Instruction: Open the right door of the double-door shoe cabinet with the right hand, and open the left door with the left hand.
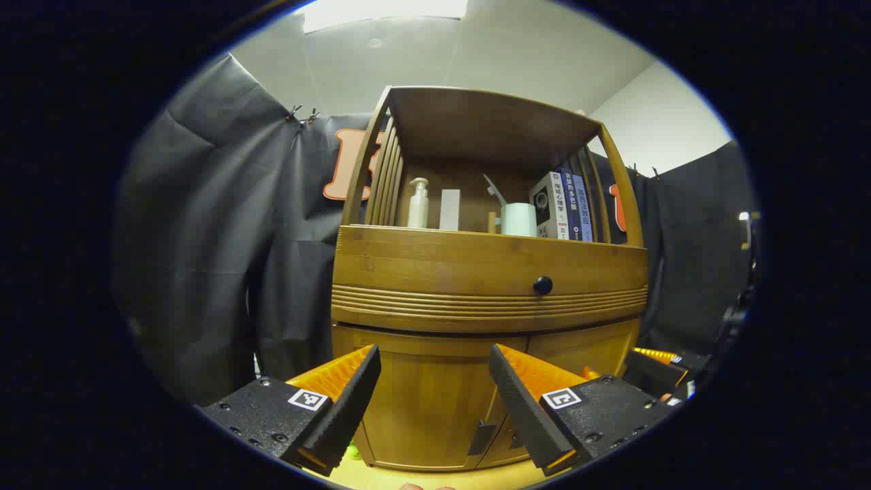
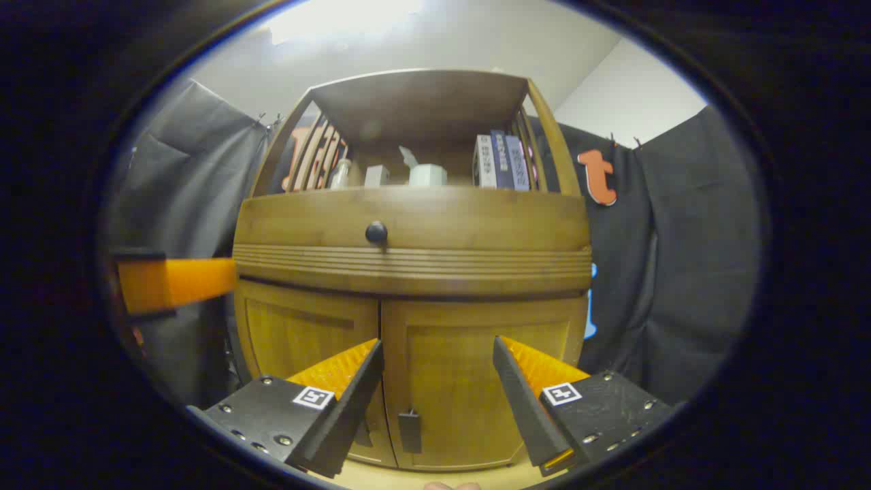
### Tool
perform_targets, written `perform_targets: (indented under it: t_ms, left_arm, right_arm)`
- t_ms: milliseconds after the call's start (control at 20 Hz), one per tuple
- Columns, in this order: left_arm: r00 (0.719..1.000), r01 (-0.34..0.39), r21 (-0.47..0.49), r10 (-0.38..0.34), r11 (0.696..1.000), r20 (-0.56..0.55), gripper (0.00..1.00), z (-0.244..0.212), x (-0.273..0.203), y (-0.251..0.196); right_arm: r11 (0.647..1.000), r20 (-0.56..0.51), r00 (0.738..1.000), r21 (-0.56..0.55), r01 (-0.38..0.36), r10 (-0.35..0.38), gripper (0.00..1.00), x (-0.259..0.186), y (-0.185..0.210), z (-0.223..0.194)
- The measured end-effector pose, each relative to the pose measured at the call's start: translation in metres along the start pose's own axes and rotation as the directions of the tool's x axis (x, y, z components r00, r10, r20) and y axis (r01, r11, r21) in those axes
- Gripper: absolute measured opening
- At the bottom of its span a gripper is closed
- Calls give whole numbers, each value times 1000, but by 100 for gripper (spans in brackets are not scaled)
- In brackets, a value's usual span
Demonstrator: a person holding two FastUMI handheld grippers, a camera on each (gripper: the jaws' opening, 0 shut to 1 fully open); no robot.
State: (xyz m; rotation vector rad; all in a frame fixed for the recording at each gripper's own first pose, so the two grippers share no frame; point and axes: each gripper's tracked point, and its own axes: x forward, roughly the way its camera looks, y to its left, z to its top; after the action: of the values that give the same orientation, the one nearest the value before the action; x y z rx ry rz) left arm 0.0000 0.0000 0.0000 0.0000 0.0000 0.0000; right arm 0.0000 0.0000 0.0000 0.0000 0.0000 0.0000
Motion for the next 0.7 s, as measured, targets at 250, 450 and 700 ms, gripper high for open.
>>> perform_targets:
  t_ms: [250, 450, 700]
  left_arm:
    - [995, -96, 29, 95, 995, 17, 98, 9, -12, 35]
    - [985, -173, 46, 172, 984, 16, 97, 11, -24, 64]
    - [968, -251, 52, 251, 967, 7, 98, 9, -38, 92]
  right_arm:
    - [1000, -129, 991, -16, -27, 25, 94, 26, 10, -66]
    - [999, -225, 974, -31, -28, 20, 94, 41, 15, -117]
    - [999, -335, 942, -34, -40, 26, 74, 51, 23, -155]
